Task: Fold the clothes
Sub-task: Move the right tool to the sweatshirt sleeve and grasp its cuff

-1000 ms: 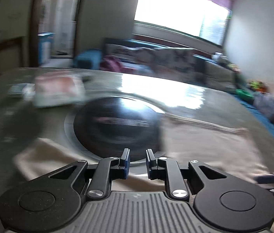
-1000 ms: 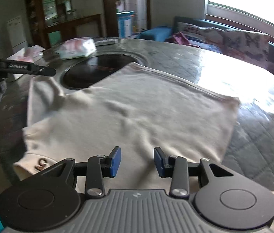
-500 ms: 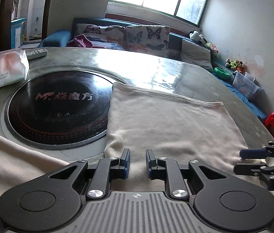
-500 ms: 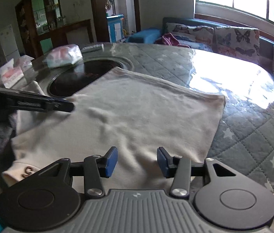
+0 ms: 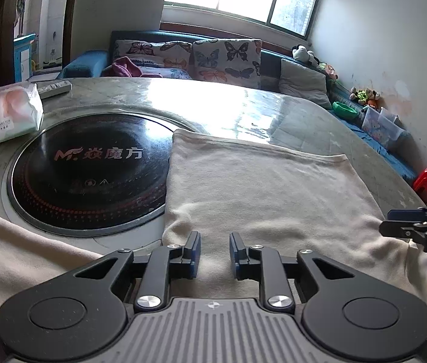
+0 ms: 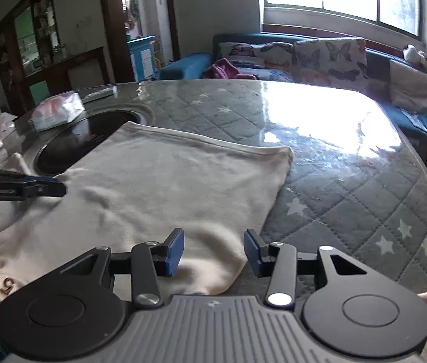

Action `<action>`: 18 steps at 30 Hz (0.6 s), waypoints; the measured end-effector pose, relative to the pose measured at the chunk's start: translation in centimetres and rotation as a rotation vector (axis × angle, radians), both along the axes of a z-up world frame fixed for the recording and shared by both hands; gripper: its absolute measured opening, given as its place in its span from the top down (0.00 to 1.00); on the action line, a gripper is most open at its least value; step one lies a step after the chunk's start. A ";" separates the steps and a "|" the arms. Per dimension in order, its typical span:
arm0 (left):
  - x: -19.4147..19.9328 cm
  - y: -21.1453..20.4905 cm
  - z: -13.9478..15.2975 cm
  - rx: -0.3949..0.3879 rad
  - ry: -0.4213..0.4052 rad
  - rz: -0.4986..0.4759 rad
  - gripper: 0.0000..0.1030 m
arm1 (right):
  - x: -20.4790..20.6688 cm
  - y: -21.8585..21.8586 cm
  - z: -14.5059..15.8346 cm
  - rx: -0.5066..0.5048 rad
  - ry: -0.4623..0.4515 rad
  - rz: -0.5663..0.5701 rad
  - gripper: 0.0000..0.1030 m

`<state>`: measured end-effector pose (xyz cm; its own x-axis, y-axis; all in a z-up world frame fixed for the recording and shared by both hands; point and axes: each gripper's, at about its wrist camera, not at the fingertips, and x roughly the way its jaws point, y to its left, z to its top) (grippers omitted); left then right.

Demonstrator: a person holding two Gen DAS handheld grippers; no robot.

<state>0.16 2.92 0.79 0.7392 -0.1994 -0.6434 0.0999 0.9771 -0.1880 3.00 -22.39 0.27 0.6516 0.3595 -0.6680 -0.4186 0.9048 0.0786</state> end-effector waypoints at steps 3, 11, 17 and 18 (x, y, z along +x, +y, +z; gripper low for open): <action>-0.4 -0.7 0.4 0.003 -0.014 -0.027 0.72 | -1.7 0.1 0.7 -0.024 -0.017 0.025 0.56; -2.7 -4.7 1.2 0.004 -0.036 -0.179 0.58 | -7.5 0.3 0.8 -0.086 0.012 0.105 0.50; -4.5 -8.6 1.2 0.009 -0.041 -0.318 0.52 | -10.1 -0.7 -0.5 -0.135 0.032 0.073 0.48; -4.8 -9.0 1.1 0.016 -0.042 -0.334 0.51 | -10.3 -1.2 -0.4 -0.126 0.034 0.060 0.48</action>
